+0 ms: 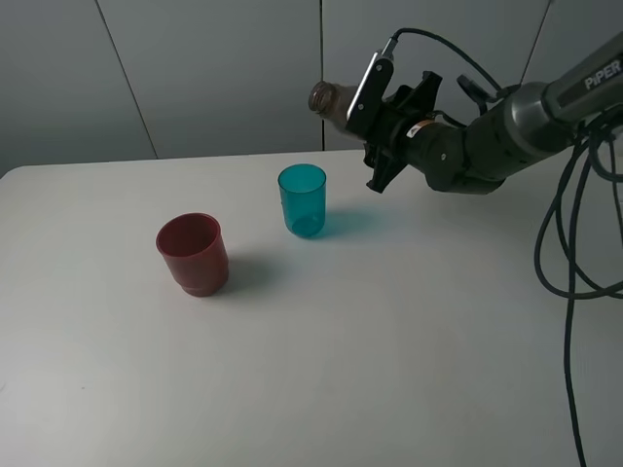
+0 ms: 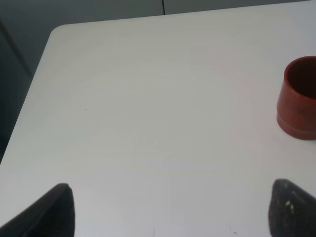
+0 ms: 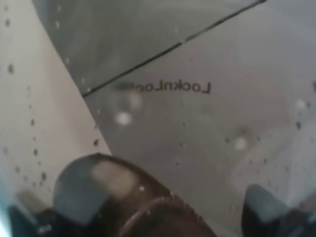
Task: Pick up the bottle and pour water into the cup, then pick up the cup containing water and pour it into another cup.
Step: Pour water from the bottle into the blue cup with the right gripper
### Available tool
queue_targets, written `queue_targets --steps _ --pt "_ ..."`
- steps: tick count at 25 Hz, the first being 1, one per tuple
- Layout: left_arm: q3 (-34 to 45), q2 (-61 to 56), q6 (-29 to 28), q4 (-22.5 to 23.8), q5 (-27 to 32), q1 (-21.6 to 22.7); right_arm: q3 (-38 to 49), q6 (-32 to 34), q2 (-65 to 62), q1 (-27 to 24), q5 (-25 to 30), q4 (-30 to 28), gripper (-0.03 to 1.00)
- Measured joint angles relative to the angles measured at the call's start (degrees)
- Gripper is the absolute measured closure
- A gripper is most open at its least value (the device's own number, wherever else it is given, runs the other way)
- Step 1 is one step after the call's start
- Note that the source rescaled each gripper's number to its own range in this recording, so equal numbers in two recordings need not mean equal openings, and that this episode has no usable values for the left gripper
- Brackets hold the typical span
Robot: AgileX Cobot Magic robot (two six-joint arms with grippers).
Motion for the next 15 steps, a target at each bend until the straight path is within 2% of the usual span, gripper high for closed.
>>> queue_targets --steps 5,15 --pt "0.0 0.0 0.0 0.0 0.0 0.0 -1.5 -4.0 1.4 0.0 -0.1 0.6 0.90" --pt "0.0 0.0 0.0 0.0 0.0 0.0 -1.6 -17.9 1.5 0.0 -1.1 0.8 0.90"
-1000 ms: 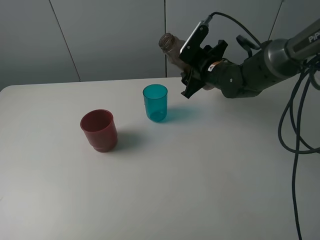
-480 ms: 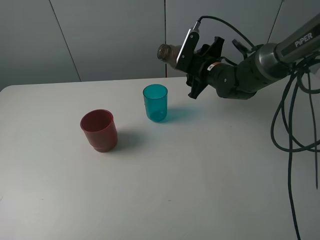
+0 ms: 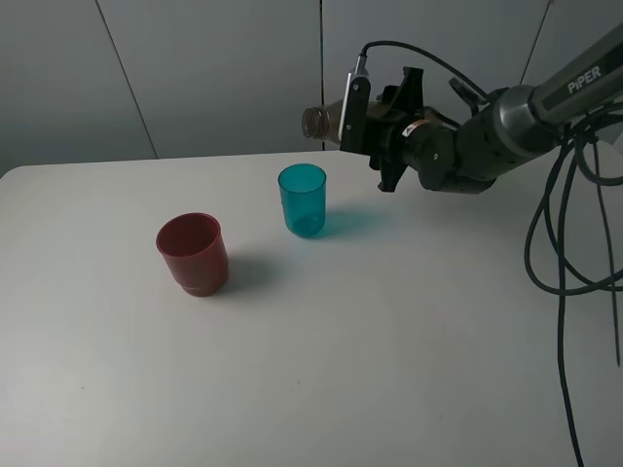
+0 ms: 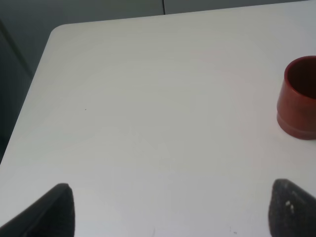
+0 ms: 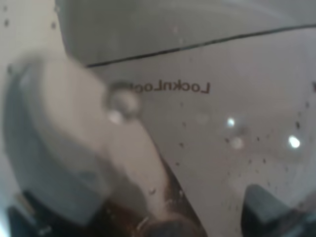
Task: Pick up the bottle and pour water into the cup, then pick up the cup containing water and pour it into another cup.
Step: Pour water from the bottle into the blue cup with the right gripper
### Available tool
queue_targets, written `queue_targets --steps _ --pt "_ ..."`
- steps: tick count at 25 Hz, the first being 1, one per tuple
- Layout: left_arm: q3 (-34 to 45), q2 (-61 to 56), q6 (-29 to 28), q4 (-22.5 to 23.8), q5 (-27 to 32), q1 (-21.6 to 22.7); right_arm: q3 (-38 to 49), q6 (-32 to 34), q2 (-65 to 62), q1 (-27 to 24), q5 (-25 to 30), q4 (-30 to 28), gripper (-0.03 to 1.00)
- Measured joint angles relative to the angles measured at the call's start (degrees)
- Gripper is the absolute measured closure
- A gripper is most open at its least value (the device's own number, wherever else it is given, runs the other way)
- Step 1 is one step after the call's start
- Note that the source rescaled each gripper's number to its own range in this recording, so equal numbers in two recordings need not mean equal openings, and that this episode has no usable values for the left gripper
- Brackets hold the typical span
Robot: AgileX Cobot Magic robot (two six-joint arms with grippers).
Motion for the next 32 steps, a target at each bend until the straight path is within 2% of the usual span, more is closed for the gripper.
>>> queue_targets --steps 24,32 --pt "0.0 0.0 0.0 0.0 0.0 0.0 0.0 -16.9 0.0 0.0 -0.4 0.0 0.90" --pt "0.0 0.0 0.0 0.0 0.0 0.0 -0.3 -18.5 0.0 0.0 -0.8 -0.2 0.90"
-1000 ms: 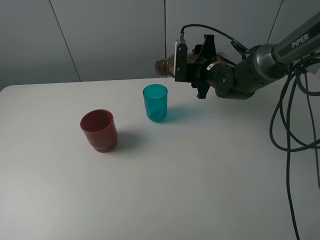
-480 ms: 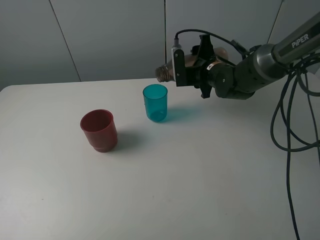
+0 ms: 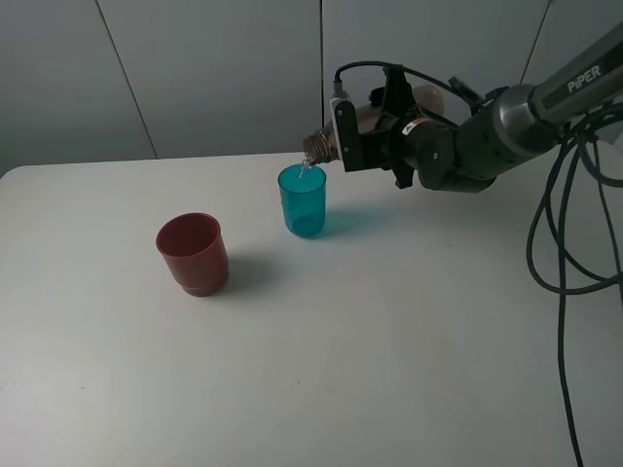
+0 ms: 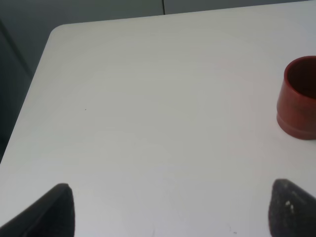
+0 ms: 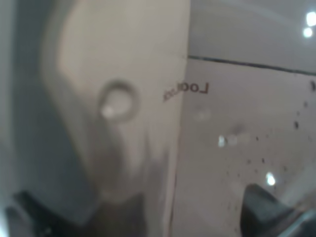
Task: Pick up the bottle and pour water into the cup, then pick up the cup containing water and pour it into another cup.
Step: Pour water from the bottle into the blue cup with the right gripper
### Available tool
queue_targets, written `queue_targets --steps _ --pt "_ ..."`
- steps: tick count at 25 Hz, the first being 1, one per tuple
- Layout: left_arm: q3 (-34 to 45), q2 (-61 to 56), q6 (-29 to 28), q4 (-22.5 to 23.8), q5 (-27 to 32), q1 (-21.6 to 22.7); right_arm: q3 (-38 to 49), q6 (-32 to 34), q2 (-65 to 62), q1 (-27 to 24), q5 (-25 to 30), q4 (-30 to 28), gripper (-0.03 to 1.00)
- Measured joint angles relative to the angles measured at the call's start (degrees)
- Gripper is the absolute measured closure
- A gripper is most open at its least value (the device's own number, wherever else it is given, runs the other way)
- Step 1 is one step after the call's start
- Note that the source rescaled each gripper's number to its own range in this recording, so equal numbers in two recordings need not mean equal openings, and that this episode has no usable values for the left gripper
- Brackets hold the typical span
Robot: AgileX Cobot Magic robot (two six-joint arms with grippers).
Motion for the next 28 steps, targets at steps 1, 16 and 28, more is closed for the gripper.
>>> queue_targets --steps 1,16,28 --pt "0.0 0.0 0.0 0.0 0.0 0.0 -0.1 -0.2 0.0 0.0 -0.3 0.0 0.90" --pt "0.0 0.0 -0.1 0.0 0.0 0.0 -0.2 -5.3 0.0 0.0 -1.6 0.0 0.90" --pt "0.0 0.0 -0.1 0.0 0.0 0.0 -0.2 -6.4 0.0 0.0 -2.1 -1.2 0.90"
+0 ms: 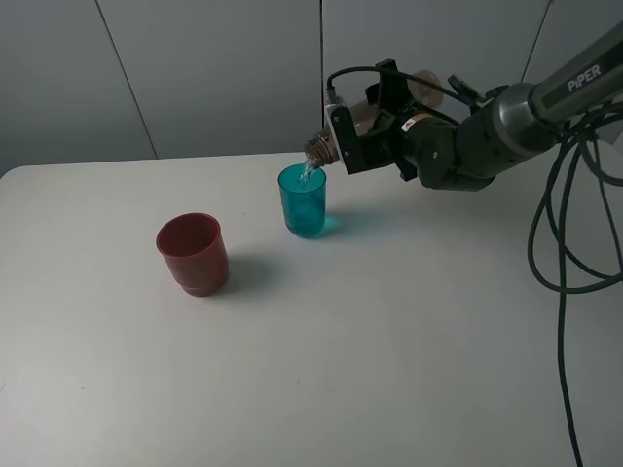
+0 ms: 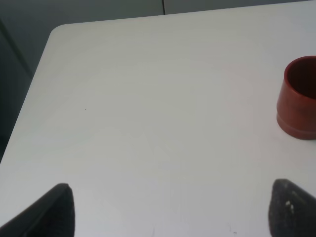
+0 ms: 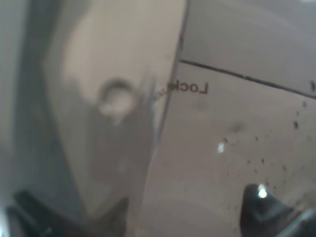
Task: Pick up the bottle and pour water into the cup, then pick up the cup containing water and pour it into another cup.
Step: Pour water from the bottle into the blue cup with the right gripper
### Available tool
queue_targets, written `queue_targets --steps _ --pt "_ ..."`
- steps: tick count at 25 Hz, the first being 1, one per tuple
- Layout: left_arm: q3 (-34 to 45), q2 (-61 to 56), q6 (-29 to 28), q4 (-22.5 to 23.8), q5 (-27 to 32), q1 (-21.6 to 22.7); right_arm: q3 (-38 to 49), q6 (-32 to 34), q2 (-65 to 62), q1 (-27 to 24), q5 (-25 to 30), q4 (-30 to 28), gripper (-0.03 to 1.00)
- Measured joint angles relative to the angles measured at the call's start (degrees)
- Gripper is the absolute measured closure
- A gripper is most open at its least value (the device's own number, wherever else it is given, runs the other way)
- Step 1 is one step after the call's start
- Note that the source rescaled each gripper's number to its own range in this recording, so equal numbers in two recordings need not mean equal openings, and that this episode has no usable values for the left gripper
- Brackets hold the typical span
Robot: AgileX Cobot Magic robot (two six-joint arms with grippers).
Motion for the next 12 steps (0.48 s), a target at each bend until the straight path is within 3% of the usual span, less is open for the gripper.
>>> queue_targets --steps 12 --pt "0.0 0.0 0.0 0.0 0.0 0.0 -2.3 0.0 0.0 0.0 -0.2 -1.5 0.90"
